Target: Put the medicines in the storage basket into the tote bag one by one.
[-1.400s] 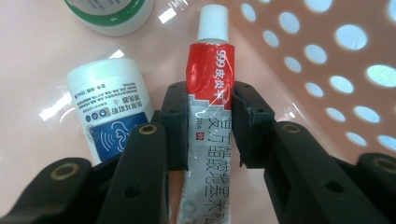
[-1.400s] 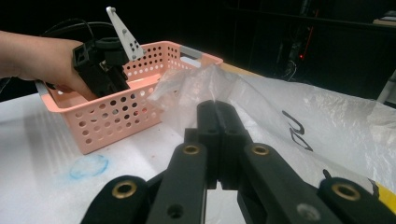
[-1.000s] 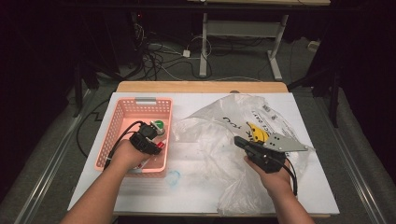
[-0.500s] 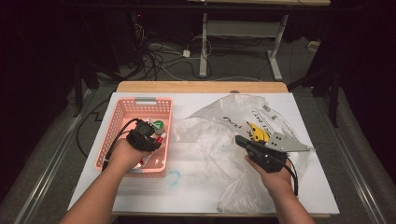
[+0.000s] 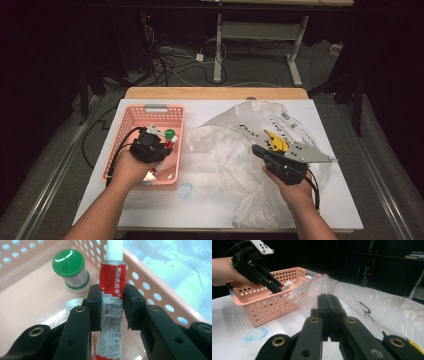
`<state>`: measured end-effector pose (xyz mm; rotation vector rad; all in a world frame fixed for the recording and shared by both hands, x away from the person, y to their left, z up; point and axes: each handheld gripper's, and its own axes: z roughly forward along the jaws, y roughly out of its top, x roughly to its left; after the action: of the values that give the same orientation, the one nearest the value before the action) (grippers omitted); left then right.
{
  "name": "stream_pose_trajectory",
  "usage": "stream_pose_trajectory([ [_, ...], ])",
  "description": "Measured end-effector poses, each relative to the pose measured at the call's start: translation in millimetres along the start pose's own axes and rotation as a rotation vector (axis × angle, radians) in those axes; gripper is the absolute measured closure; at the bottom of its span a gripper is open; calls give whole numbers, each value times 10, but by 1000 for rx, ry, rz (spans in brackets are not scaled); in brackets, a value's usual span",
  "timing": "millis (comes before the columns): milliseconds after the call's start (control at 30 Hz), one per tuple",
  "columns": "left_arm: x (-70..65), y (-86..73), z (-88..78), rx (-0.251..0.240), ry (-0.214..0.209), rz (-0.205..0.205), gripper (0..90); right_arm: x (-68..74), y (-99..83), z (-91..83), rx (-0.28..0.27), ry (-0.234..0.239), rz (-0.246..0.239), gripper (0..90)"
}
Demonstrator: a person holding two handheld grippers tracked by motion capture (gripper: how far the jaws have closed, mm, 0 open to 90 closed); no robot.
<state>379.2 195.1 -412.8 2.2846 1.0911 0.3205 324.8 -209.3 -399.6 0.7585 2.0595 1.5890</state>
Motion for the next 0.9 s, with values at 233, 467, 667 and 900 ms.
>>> stream_pose_trajectory([
  [233,-47,-77,-147,-129,-21,-15,681,1,1,-3,-1,2,1,900],
  [467,-82,-114,-204,-190,-30,-29,681,-4,4,-1,0,4,-3,900],
  [667,-125,-143,-264,-237,-17,-24,681,-13,4,-13,-7,5,2,900],
  [900,-201,-186,-355,-293,-24,-41,680,-16,14,-35,-9,9,0,900],
])
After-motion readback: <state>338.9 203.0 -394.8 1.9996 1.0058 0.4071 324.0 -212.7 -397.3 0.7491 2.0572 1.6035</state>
